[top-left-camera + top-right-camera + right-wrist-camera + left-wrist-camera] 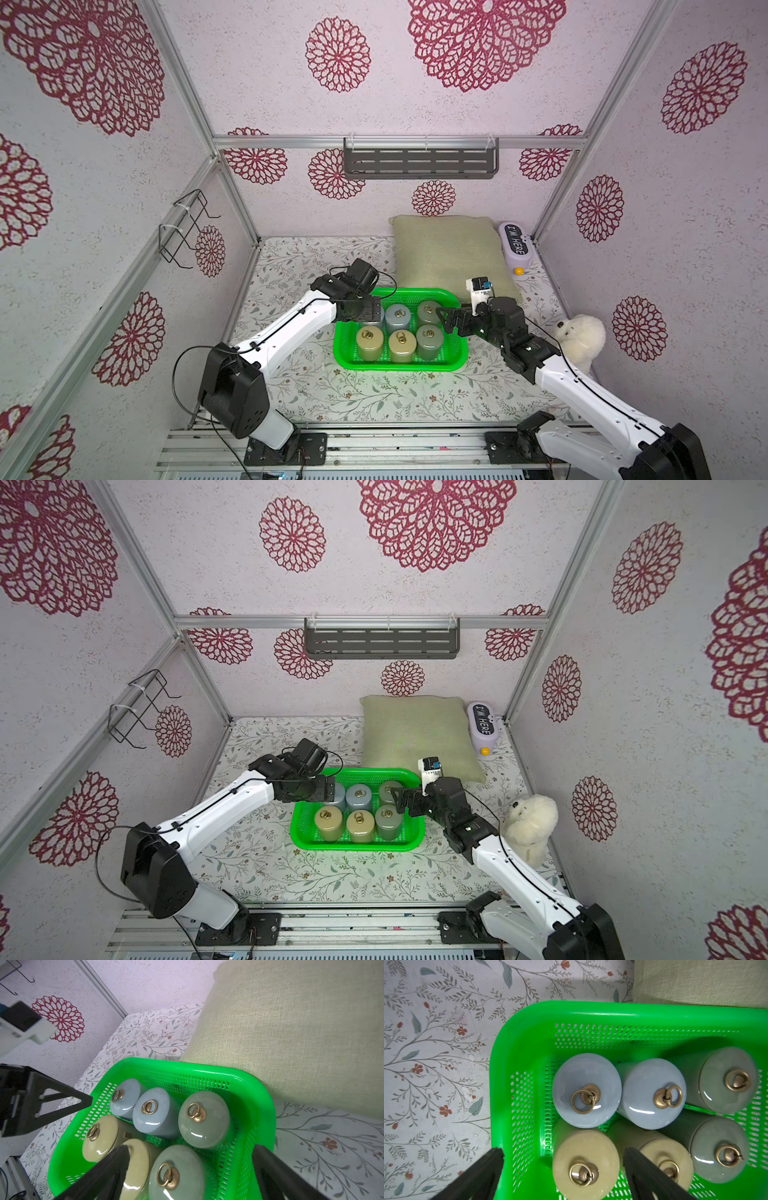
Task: Take the tea canister out of the basket
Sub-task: Pick up the tea canister from the basket.
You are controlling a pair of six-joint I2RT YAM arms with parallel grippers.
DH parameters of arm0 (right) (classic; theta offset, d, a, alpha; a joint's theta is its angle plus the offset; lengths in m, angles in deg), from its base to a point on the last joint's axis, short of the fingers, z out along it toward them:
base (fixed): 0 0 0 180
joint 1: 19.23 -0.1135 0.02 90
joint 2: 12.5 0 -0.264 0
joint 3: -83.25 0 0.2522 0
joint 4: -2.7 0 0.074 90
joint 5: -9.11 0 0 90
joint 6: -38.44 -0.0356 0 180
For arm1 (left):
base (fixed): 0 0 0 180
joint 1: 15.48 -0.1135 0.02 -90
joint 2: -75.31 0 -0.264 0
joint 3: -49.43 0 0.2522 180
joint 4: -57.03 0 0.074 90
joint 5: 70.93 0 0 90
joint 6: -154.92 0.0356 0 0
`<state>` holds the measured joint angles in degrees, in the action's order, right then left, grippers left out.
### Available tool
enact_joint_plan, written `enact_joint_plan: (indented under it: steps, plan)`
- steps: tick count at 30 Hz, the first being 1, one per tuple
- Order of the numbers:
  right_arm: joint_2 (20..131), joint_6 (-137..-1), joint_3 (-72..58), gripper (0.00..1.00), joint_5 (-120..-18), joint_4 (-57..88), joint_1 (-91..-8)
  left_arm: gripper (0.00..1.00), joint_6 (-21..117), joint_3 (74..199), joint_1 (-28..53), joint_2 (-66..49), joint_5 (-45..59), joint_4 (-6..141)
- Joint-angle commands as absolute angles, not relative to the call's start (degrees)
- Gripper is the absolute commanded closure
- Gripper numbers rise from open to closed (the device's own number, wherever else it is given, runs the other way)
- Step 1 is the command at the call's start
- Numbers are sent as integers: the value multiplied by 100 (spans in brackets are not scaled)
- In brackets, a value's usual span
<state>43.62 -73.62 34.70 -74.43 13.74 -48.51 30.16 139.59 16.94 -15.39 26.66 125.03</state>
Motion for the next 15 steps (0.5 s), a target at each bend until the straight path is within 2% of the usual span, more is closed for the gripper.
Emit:
enact_joint_plan:
  steps: [1,15]
  plan:
    - [4033,-7366,3576,1,-7423,1059,-4868,3,3300,14140,1603,-1791,2253,12662]
    - [3922,-7441,3705,1,-7449,1013,-4873,3,3534,14634,1577,-2889,2118,12666]
